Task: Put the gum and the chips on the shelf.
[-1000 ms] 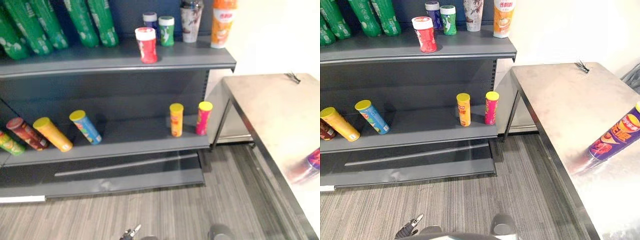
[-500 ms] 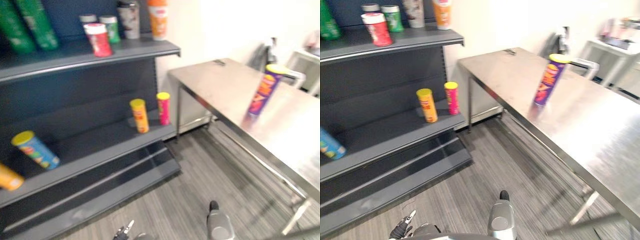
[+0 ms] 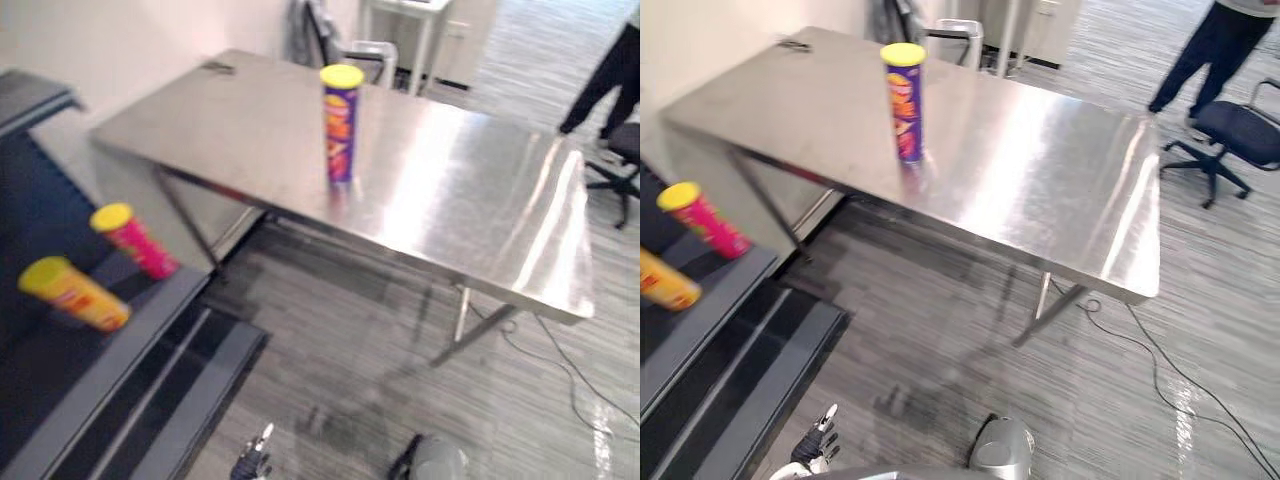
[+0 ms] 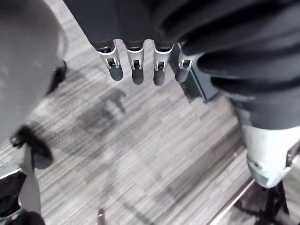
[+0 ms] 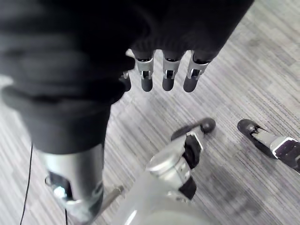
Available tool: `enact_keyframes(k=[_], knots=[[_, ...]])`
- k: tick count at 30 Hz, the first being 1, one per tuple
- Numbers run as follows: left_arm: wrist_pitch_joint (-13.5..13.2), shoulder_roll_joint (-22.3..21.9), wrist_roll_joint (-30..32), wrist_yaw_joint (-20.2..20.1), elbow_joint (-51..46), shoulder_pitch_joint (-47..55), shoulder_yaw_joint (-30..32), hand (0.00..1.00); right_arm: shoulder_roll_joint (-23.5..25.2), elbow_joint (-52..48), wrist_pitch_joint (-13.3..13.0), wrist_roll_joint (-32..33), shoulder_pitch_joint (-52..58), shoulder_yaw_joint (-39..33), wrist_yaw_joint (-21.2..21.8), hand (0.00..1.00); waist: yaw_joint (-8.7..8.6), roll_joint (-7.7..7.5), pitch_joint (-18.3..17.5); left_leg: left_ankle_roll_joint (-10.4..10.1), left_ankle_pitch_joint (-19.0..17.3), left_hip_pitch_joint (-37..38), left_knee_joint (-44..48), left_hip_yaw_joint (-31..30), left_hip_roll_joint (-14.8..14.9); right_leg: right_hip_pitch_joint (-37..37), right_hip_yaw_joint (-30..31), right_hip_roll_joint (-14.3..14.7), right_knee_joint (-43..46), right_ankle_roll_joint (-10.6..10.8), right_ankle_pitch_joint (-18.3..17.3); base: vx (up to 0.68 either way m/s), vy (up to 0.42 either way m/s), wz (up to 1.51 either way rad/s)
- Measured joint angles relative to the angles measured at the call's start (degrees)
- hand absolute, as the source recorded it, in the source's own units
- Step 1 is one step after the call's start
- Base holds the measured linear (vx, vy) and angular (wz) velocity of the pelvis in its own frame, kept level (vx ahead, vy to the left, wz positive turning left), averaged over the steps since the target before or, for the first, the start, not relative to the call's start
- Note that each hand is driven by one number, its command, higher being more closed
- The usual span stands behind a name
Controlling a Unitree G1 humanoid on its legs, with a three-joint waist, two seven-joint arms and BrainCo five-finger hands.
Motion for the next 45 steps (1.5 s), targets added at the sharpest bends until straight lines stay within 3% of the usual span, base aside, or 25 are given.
enact_keyframes(k=[2, 3, 4, 5, 7, 8, 9, 11, 12, 13, 14, 15, 16, 17, 18, 19, 22, 26, 29, 31, 36, 39, 40, 42, 45], knots=[[-0.1, -0.9, 0.0, 0.0, 0.0, -1.6, -0.6, 0.00, -1.3, -0.3, -0.1, -0.1, 0.4, -0.1, 0.1, 0.00, -0.17, 0.39, -0.6, -0.3, -0.3, 0.3, 4.3, -0.2, 2.7, 0.8, 2.1, 3.9, -4.1, -1.9, -3.4, 0.20, -0.262, -0.46], [-0.1, -1.5, 0.0, 0.0, 0.0, -1.7, -0.7, 0.00, -1.9, -0.5, -0.1, -0.2, 0.1, 0.0, 0.1, 0.00, 0.13, 1.29, -0.7, -0.2, -0.3, 0.3, 5.2, -0.2, 3.5, 0.7, 2.7, 4.8, -4.7, -2.1, -3.5, 0.26, -0.192, -0.80], [-0.1, -2.3, 0.0, 0.0, 0.0, -1.8, -1.1, 0.00, -3.3, -1.3, -0.2, -0.5, -0.2, 0.1, 0.1, 0.00, 0.06, 2.68, -0.9, 0.6, 0.2, 0.4, 6.7, -0.2, 4.8, 0.8, 4.1, 6.4, -5.5, -2.3, -3.6, 0.21, -0.109, -0.63], [-0.2, -2.6, 0.0, 0.1, -0.1, -1.9, -1.3, 0.00, -4.3, -1.9, -0.2, -0.5, -0.5, 0.7, -0.2, 0.00, 0.10, 3.10, -1.2, 2.1, 1.2, 0.6, 7.8, -0.5, 4.9, 0.8, 5.2, 6.7, -5.5, -2.3, -3.7, 0.18, -0.059, -0.60], [-0.9, -2.8, 0.0, 0.3, -0.2, -2.2, -1.5, 0.00, -5.9, -3.2, -0.5, 0.6, -1.5, 1.6, -0.5, 0.00, 0.67, 3.02, -1.2, 4.6, 5.2, 1.1, 11.7, -3.2, 5.4, 2.3, 7.7, 7.3, -7.3, -2.3, -3.7, 0.17, -0.041, -0.49], [-0.9, -3.0, 0.0, 0.7, -0.5, -2.1, -1.5, 0.00, -7.0, -4.1, -0.7, 0.7, -1.9, 2.8, -1.1, 0.00, 1.21, 2.34, -0.9, 5.4, 9.1, -1.6, 18.4, -9.3, 7.1, 4.9, 10.2, 9.3, -12.4, -2.3, -3.7, 0.15, 0.018, -0.51], [-0.9, -3.4, 0.0, 1.0, -1.9, -2.0, -1.5, 0.00, -7.7, -5.1, -1.0, 0.6, -3.5, 4.8, -1.6, 0.00, 2.06, 2.31, -1.0, 3.2, 5.9, -7.1, 21.9, -19.1, 5.0, 6.3, 14.1, 10.4, -17.2, -1.6, -3.5, 0.09, 0.060, -0.42], [-1.3, -3.6, 0.0, 1.4, -4.2, -1.7, -1.5, 0.00, -9.1, -5.4, -1.5, 0.6, -6.8, 7.2, -1.8, 0.00, 2.92, 1.58, -0.6, 2.6, 1.8, -13.9, 21.5, -29.5, 0.5, 7.5, 17.7, 10.2, -21.7, 1.5, -1.7, 0.04, 0.141, -0.51], [-2.2, -3.2, -0.5, 2.0, -5.7, -0.8, -1.4, 0.00, -9.2, -6.1, -1.8, 0.5, -9.1, 8.6, -1.8, 0.00, 5.07, 0.95, -0.3, 2.0, 0.5, -16.9, 19.3, -33.8, -1.2, 8.1, 20.4, 10.0, -23.4, 3.1, -0.7, 0.05, 0.202, -0.96], [-3.2, -2.5, -1.8, 2.3, -6.4, -0.2, -1.0, 0.00, -9.1, -7.1, -2.0, 0.5, -10.7, 9.8, -1.8, 0.00, 6.77, 0.69, -0.1, 1.4, 0.2, -18.8, 15.1, -38.5, -1.9, 8.7, 22.6, 9.7, -23.6, 3.9, -0.2, 0.06, 0.231, -0.98], [-3.3, -2.3, -2.2, 2.5, -6.5, 0.2, -0.4, 0.00, -9.1, -7.4, -2.3, 0.5, -11.7, 10.2, -1.8, 0.00, 7.27, 0.63, -0.1, 1.0, 0.5, -19.2, 11.6, -41.3, -2.4, 9.0, 23.6, 9.5, -23.4, 4.5, 0.0, 0.06, 0.257, -0.99], [-3.3, -2.4, -2.2, 2.7, -6.5, 1.7, 0.4, 0.00, -9.2, -7.9, -2.8, 0.5, -13.0, 10.8, -1.8, 0.00, 8.16, 1.37, -0.2, 0.7, 4.4, -18.6, 1.5, -48.0, -3.8, 9.2, 26.0, 9.5, -23.4, 7.0, -0.1, 0.06, 0.362, -0.92], [-3.2, -2.6, -2.3, 2.8, -5.7, 3.0, 0.9, 0.00, -8.8, -8.4, -3.0, 0.6, -14.0, 11.8, -1.9, 0.00, 8.56, 1.60, -0.1, -2.1, 6.3, -17.7, -0.2, -50.0, -5.8, 9.3, 28.7, 8.8, -23.5, 9.6, -0.7, 0.11, 0.398, -0.64], [-3.3, -1.9, -3.4, 3.6, -5.0, 3.5, 1.8, 0.00, -8.4, -9.1, -2.8, 0.6, -13.4, 14.8, -1.8, 0.00, 7.77, 0.67, -0.2, -1.6, 6.6, -16.9, -1.5, -49.2, -7.2, 9.4, 30.2, 9.0, -23.9, 10.8, -0.4, 0.11, 0.280, -0.30], [-3.4, -1.5, -3.8, 3.7, -4.7, 3.8, 2.0, 0.00, -8.3, -9.1, -2.8, 0.6, -13.2, 15.5, -1.8, 0.00, 8.05, 0.02, -0.2, -1.6, 6.9, -16.5, -1.5, -48.6, -7.8, 8.8, 31.1, 9.7, -23.9, 10.6, 0.0, 0.12, 0.155, -0.10], [-3.7, -1.4, -4.6, 3.9, -4.8, 3.9, 3.3, 0.00, -8.6, -9.1, -2.8, 0.6, -13.0, 15.9, -1.9, 0.00, 8.51, -0.65, -0.1, -1.6, 7.0, -17.3, 0.1, -52.3, -10.1, 8.5, 32.0, 9.9, -24.8, 9.9, -0.1, 0.08, 0.109, -0.25], [-3.7, -1.1, -4.3, 4.3, -3.9, 3.9, 3.4, 0.00, -8.8, -9.5, -3.2, 0.6, -13.0, 16.0, -1.9, 0.00, 7.82, -0.41, -0.4, -1.5, 6.9, -17.2, -0.1, -52.1, -12.2, 9.0, 35.7, 9.0, -28.2, 10.5, 1.6, 0.05, 0.164, -0.19], [-3.3, -1.0, -3.6, 4.2, -2.7, 4.5, 1.2, 0.00, -8.7, -8.2, -3.2, 0.0, -9.5, 15.7, -1.7, 0.00, 7.70, 2.13, -0.6, -1.4, 6.9, -15.0, -1.4, -52.0, -12.7, 10.1, 37.5, 9.3, -30.5, 12.3, 3.5, 0.01, 0.059, -0.31], [-3.3, -1.9, -1.5, 4.0, -2.2, 4.6, 1.2, 0.00, -8.6, -4.6, -2.8, 0.0, -6.2, 11.8, -2.8, 0.00, 7.42, 3.10, -1.6, -1.3, 6.8, -12.0, -5.2, -52.0, -12.3, 10.3, 38.6, 10.2, -30.9, 12.4, 3.7, -0.01, -0.019, -0.26], [-3.3, -2.0, -1.0, 3.8, -2.1, 4.9, 1.3, 0.00, -8.6, -4.4, -2.6, 0.1, -4.5, 10.9, -3.3, 0.00, 6.26, 3.37, -1.8, -1.2, 6.7, -10.6, -7.5, -52.0, -12.0, 10.3, 39.1, 10.8, -31.4, 12.3, 4.2, -0.04, -0.025, -0.26], [-3.2, -1.9, -1.0, 3.6, 0.7, 6.2, 4.3, 0.00, -8.7, -4.5, -2.7, 2.5, -2.4, 3.4, -4.3, 0.00, 6.22, 2.33, -3.6, -0.8, 8.0, -8.1, -12.1, -49.0, -11.6, 9.8, 42.1, 11.7, -34.0, 12.2, 6.1, -0.04, -0.011, -0.34], [-3.2, -2.1, -0.9, 3.6, 2.2, 6.6, 5.8, 0.00, -8.7, -6.5, -3.0, 7.8, -2.5, -5.6, -6.9, 0.00, 6.16, 2.11, -4.8, -0.9, 9.0, -7.7, -14.8, -48.5, -12.3, 9.6, 42.4, 11.2, -35.6, 11.8, 6.7, -0.01, 0.008, -0.06], [-3.2, -2.1, 0.5, 3.6, 2.2, 7.3, 5.9, 0.00, -8.7, -12.2, -3.5, 11.2, -2.5, -11.5, -9.5, 0.00, 6.10, 2.20, -5.4, -0.9, 9.4, -7.7, -16.1, -48.4, -12.9, 9.1, 42.4, 10.9, -35.6, 11.8, 6.7, 0.00, 0.000, 0.00], [-3.2, -2.3, 1.4, 3.6, 2.1, 7.6, 5.8, 0.00, -8.8, -18.2, -4.6, 11.9, -2.6, -15.2, -11.3, 0.00, 5.80, 2.35, -5.6, -0.8, 9.6, -7.7, -16.8, -48.6, -13.2, 8.8, 42.3, 10.7, -35.7, 11.7, 6.6, 0.06, 0.025, 0.07], [-3.2, -2.1, 3.5, 3.6, 2.0, 8.1, 5.3, 0.00, -10.0, -34.7, -8.6, 11.8, -4.4, -21.9, -16.5, 0.00, 4.77, 2.35, -6.1, -0.5, 10.4, -8.0, -18.6, -49.4, -13.8, 8.8, 41.2, 10.5, -35.8, 11.6, 6.6, 0.09, 0.014, 0.16]])
